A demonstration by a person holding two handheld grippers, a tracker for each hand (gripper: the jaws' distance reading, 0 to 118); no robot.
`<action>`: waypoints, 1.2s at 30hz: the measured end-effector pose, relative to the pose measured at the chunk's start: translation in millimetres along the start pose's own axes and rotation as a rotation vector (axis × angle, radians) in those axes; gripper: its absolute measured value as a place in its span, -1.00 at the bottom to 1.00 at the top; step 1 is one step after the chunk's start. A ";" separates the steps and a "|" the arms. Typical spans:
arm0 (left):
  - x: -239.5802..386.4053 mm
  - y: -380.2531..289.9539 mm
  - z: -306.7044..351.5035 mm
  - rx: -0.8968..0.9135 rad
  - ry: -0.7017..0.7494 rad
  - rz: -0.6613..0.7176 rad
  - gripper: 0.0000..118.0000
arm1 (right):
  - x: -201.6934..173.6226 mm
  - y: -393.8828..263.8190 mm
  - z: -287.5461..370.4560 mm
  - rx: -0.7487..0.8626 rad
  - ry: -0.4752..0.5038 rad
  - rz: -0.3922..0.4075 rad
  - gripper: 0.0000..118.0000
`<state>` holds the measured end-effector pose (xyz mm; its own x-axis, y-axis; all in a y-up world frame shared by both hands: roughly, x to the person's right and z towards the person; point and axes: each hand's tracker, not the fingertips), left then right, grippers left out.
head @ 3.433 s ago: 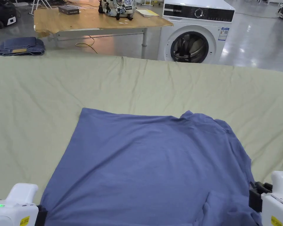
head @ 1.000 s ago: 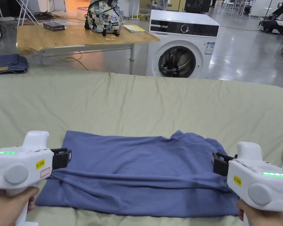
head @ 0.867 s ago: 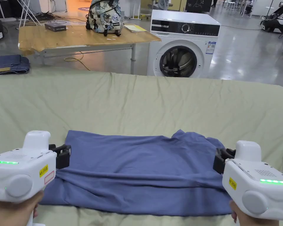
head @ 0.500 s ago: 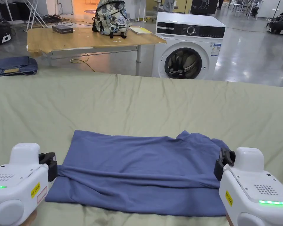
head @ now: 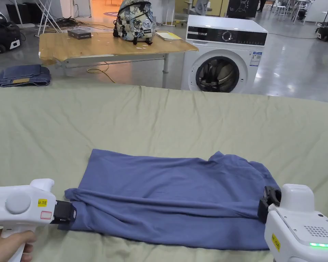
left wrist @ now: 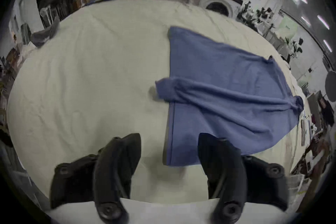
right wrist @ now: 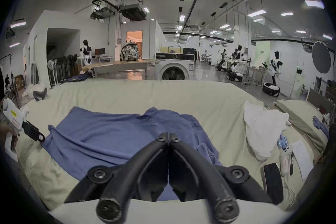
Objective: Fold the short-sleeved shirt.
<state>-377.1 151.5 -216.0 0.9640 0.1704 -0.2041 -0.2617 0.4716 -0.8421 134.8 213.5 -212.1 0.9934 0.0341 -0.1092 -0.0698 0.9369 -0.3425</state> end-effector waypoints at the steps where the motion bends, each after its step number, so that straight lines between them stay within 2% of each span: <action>1: 0.4 -0.4 -3.2 -0.008 0.002 0.011 0.12 | 0.6 -2.6 -1.4 -0.008 -0.004 0.011 -1.00; 3: 5.6 -3.2 -10.5 -0.029 0.014 0.014 0.13 | 1.5 -7.3 -3.5 -0.024 -0.010 0.029 -1.00; 8: 37.1 -12.8 -10.9 -0.043 0.149 -0.138 0.08 | 6.3 -19.2 -9.2 -0.072 -0.020 0.037 -1.00; 9: 31.6 -8.7 -21.3 -0.048 0.150 -0.158 -0.04 | 7.5 -20.9 -9.7 -0.079 -0.020 0.036 -1.00; 13: 37.1 -12.2 -20.7 -0.032 0.111 -0.144 -0.93 | 13.1 -25.7 -11.1 -0.102 -0.026 0.031 -1.00; 14: 36.9 -12.8 -21.4 -0.036 0.094 -0.148 -1.00 | 15.1 -26.2 -10.8 -0.105 -0.026 0.028 -1.00; 19: 21.2 -16.4 -6.1 0.026 0.047 -0.120 -1.00 | 31.3 -22.5 -7.8 -0.126 -0.037 0.024 -1.00; 23: 12.9 -21.7 14.9 0.079 0.031 -0.090 -1.00 | 57.2 -17.3 -17.1 -0.230 -0.038 0.007 -1.00; 24: 11.6 -22.8 18.3 0.083 0.030 -0.092 -1.00 | 63.2 -16.3 -20.1 -0.253 -0.037 0.002 -0.88; 26: 12.1 -27.6 29.5 0.114 -0.004 -0.067 -1.00 | 77.0 -16.0 -29.2 -0.322 -0.029 0.002 -0.16; 27: 12.0 -28.8 31.9 0.114 0.003 -0.072 -1.00 | 82.1 -16.5 -34.6 -0.359 -0.028 0.002 0.11; 32: 15.1 -34.3 38.6 0.130 0.003 -0.084 -1.00 | 101.7 -35.5 -65.8 -0.533 -0.027 0.038 0.18; 36: 18.3 -38.4 34.8 0.120 0.019 -0.101 -1.00 | 106.7 -61.4 -90.7 -0.651 0.012 0.018 0.17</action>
<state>-351.1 166.7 -170.0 0.9861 0.1015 -0.1316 -0.1662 0.5856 -0.7934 236.9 128.0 -287.3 0.9908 0.0404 -0.1294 -0.1309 0.5337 -0.8355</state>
